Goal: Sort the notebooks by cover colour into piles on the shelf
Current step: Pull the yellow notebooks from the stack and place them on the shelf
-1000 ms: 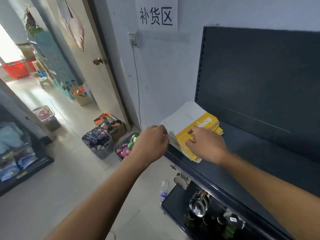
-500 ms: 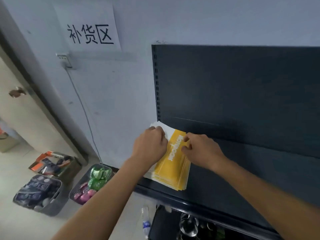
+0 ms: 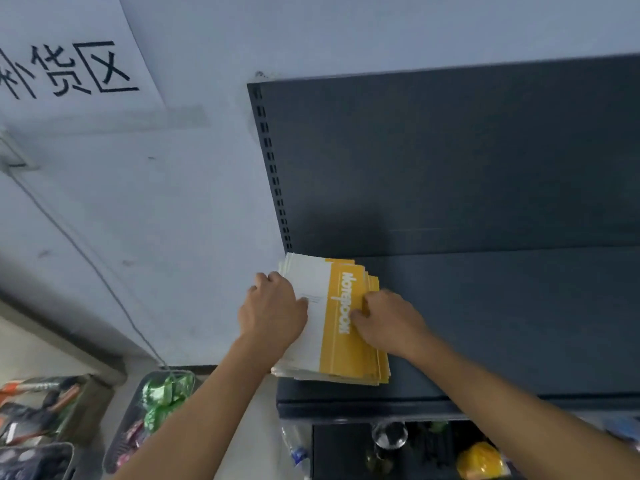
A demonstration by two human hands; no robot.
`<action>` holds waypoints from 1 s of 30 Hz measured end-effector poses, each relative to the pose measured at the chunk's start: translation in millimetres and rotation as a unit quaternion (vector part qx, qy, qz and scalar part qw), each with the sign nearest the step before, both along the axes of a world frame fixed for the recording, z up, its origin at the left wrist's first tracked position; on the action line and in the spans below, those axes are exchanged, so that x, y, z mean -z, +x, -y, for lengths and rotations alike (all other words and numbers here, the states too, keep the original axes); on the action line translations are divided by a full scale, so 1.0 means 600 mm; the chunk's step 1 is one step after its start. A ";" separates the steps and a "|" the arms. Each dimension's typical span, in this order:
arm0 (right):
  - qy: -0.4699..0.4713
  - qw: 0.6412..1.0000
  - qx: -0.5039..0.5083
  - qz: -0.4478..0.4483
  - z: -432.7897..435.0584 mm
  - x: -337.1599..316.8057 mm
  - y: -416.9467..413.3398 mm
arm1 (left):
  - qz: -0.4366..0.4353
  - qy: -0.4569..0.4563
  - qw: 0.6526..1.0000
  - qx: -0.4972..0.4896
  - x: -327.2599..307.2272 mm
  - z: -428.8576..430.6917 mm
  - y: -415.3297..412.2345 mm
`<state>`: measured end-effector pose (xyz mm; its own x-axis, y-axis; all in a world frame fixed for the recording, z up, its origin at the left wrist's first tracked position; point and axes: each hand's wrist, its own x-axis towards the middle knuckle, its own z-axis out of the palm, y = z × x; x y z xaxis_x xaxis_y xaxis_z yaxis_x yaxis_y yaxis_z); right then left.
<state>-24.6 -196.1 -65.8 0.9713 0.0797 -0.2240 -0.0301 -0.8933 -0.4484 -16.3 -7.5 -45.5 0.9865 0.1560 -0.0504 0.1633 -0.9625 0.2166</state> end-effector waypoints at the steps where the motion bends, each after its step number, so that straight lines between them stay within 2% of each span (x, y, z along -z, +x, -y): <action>1: -0.012 1.000 0.005 0.013 -0.007 0.002 -0.005 | -0.005 -0.015 1.000 0.000 0.002 -0.006 -0.001; 5: -0.047 0.997 0.017 0.050 -0.028 0.007 -0.024 | -0.021 -0.061 0.998 0.000 0.004 -0.023 0.002; 11: -0.084 0.996 0.003 0.041 -0.045 0.004 -0.044 | -0.048 -0.104 0.993 0.000 0.001 -0.042 0.007; 19: -0.140 0.986 -0.022 0.094 -0.064 0.010 -0.056 | -0.038 -0.099 0.994 -0.006 -0.016 -0.065 0.010; 24: -0.072 0.995 -0.003 0.070 -0.066 0.011 -0.055 | -0.045 -0.124 0.991 -0.019 -0.019 -0.070 0.007; 27: 0.046 0.995 0.075 0.038 -0.063 0.005 -0.049 | -0.044 -0.155 0.986 -0.031 -0.016 -0.066 0.004; 30: 0.163 0.974 0.157 0.006 -0.063 -0.003 -0.042 | -0.044 -0.189 0.980 -0.041 -0.012 -0.066 0.005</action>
<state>-49.7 -158.6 -63.7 0.9619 -0.1561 -0.2243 -0.2710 -0.6508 -0.7092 -13.2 32.2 -38.4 0.9609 0.1875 -0.2036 0.2698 -0.7989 0.5375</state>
